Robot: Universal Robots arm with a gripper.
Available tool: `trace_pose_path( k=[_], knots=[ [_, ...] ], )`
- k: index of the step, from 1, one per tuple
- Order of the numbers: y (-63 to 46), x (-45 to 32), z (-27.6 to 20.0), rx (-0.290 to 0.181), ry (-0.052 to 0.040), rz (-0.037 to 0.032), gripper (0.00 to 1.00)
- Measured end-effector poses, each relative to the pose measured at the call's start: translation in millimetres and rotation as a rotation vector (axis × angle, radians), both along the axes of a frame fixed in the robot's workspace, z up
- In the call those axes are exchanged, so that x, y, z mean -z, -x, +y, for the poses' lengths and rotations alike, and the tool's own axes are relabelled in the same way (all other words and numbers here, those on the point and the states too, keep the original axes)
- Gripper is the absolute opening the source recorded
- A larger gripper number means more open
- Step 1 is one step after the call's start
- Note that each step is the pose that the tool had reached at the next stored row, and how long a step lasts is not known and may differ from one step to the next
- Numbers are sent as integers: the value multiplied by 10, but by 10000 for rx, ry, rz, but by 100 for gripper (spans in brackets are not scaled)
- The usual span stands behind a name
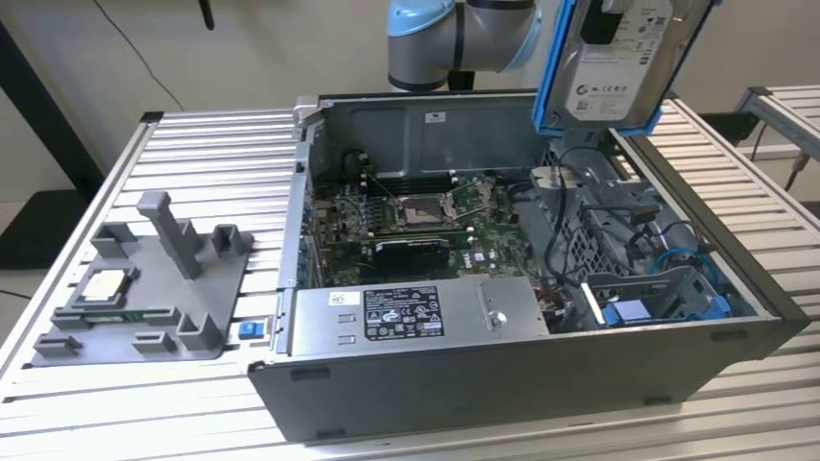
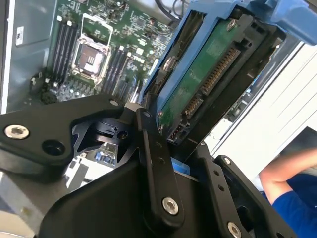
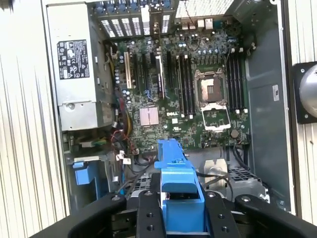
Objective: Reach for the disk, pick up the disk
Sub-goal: 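Pick up the disk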
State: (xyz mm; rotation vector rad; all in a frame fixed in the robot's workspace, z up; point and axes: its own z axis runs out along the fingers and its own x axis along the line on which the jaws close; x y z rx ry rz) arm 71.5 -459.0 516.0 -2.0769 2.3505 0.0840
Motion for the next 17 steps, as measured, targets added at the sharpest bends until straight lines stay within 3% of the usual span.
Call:
trace_pose_path(
  k=[17],
  knots=[
    [-1,9,-367,0,0,6,0]
  ],
)
